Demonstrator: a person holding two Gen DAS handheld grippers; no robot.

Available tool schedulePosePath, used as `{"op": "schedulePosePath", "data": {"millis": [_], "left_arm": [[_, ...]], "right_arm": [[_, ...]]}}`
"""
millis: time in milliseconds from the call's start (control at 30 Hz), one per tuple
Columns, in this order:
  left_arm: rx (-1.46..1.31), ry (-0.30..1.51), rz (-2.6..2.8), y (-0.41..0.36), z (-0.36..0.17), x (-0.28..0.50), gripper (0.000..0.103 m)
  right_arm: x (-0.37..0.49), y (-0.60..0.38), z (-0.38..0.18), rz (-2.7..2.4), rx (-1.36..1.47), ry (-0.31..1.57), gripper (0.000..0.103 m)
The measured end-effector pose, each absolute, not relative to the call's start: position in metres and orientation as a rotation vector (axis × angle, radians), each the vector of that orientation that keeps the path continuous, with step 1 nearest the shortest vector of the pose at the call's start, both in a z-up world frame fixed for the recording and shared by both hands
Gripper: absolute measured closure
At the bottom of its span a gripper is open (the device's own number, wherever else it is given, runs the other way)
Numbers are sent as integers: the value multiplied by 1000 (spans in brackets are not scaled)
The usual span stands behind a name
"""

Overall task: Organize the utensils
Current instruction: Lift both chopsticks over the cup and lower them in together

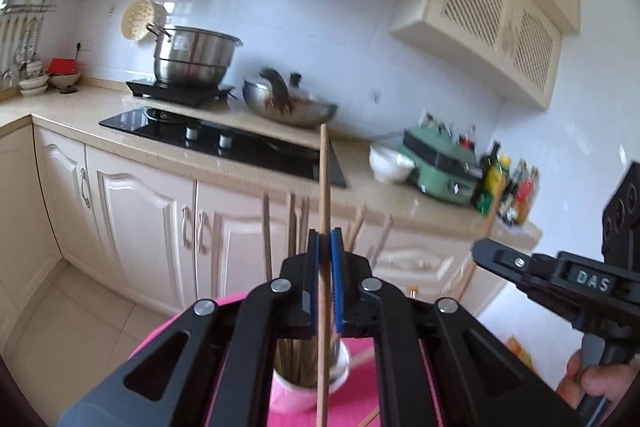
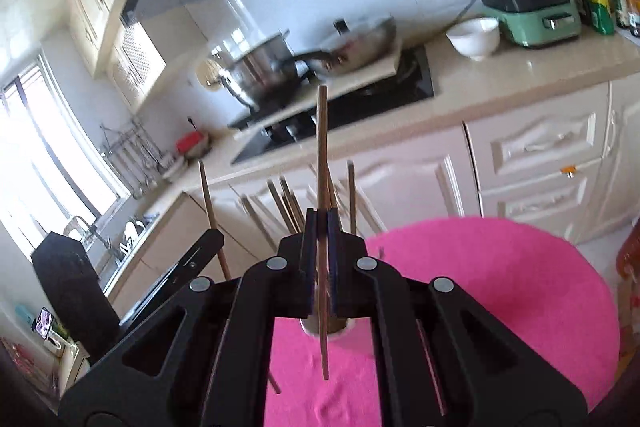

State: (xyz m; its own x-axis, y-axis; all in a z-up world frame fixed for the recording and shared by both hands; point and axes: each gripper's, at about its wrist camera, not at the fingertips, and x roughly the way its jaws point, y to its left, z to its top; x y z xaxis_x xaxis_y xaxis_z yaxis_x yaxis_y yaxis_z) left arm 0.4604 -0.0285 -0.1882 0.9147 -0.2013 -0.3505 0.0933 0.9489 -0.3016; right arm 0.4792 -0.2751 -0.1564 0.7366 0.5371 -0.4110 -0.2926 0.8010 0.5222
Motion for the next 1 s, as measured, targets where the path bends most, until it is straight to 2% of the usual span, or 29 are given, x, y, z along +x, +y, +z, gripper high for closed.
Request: {"op": "schedulePosePath", "data": {"millis": [367,1000], "left_arm": [[-309,252,-87,-26,-190,497,97],[-256,284,-41,-34,-240,503,97]], "right_arm": [[510,-263,-146,491,394,493,98],[503,-233,-180,527,248,546,98]]}}
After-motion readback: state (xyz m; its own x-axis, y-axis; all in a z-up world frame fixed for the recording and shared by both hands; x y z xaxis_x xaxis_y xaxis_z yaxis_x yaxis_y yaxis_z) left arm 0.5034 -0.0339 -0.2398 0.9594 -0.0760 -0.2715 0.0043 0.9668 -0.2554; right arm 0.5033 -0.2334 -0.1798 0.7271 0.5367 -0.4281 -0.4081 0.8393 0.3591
